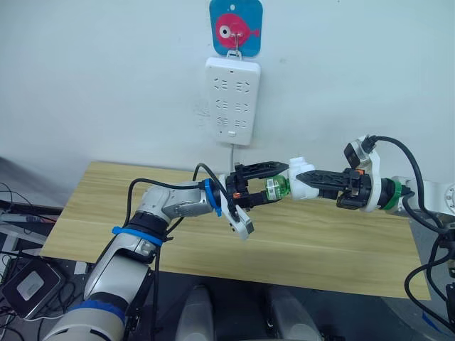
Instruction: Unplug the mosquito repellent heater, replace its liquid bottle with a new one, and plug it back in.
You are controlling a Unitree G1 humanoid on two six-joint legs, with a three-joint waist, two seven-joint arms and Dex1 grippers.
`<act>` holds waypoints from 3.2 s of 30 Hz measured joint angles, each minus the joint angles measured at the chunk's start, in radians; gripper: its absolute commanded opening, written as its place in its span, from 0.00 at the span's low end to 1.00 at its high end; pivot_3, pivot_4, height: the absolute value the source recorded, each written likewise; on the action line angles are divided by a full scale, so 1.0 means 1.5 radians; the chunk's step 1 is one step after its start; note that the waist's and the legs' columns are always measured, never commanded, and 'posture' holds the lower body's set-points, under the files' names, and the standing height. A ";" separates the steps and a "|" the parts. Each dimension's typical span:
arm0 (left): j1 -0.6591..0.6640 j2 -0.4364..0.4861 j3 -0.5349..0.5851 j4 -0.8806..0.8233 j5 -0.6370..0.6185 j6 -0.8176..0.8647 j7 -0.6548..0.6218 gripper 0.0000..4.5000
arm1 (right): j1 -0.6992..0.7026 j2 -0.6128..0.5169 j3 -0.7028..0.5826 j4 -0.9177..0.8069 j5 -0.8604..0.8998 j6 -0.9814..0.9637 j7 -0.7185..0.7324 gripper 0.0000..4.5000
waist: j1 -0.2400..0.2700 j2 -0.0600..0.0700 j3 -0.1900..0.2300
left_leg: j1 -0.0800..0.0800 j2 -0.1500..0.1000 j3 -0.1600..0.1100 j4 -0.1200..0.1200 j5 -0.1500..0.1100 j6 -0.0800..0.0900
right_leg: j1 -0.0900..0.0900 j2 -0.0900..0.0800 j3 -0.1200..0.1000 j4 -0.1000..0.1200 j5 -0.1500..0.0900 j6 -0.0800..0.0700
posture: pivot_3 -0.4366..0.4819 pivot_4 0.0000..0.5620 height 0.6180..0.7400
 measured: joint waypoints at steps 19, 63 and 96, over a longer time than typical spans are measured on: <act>0.004 0.028 -0.031 -0.014 -0.015 -0.002 0.014 0.95 | -0.008 -0.001 0.000 0.006 0.000 -0.001 -0.012 0.66 | -0.001 0.000 0.000 | 0.000 0.000 0.000 0.000 0.000 0.000 | 0.000 0.000 0.000 0.000 0.000 0.000 | 0.39 0.41 1.00; 0.105 0.067 0.110 -0.191 -1.767 1.659 -0.508 0.50 | 0.004 -0.053 0.007 -0.041 -0.055 0.017 0.088 0.66 | -0.018 0.002 0.001 | 0.002 0.001 -0.002 0.000 0.001 0.002 | 0.001 0.002 -0.001 0.002 -0.001 0.001 | 0.37 0.43 1.00; 0.219 0.067 0.244 -0.299 -1.642 1.734 -0.511 0.50 | 0.124 0.036 0.023 0.061 -0.889 -0.095 0.007 0.66 | -0.005 0.002 0.001 | 0.002 0.000 0.000 0.000 0.001 0.001 | 0.000 0.001 0.001 0.001 -0.001 0.001 | 0.44 0.43 1.00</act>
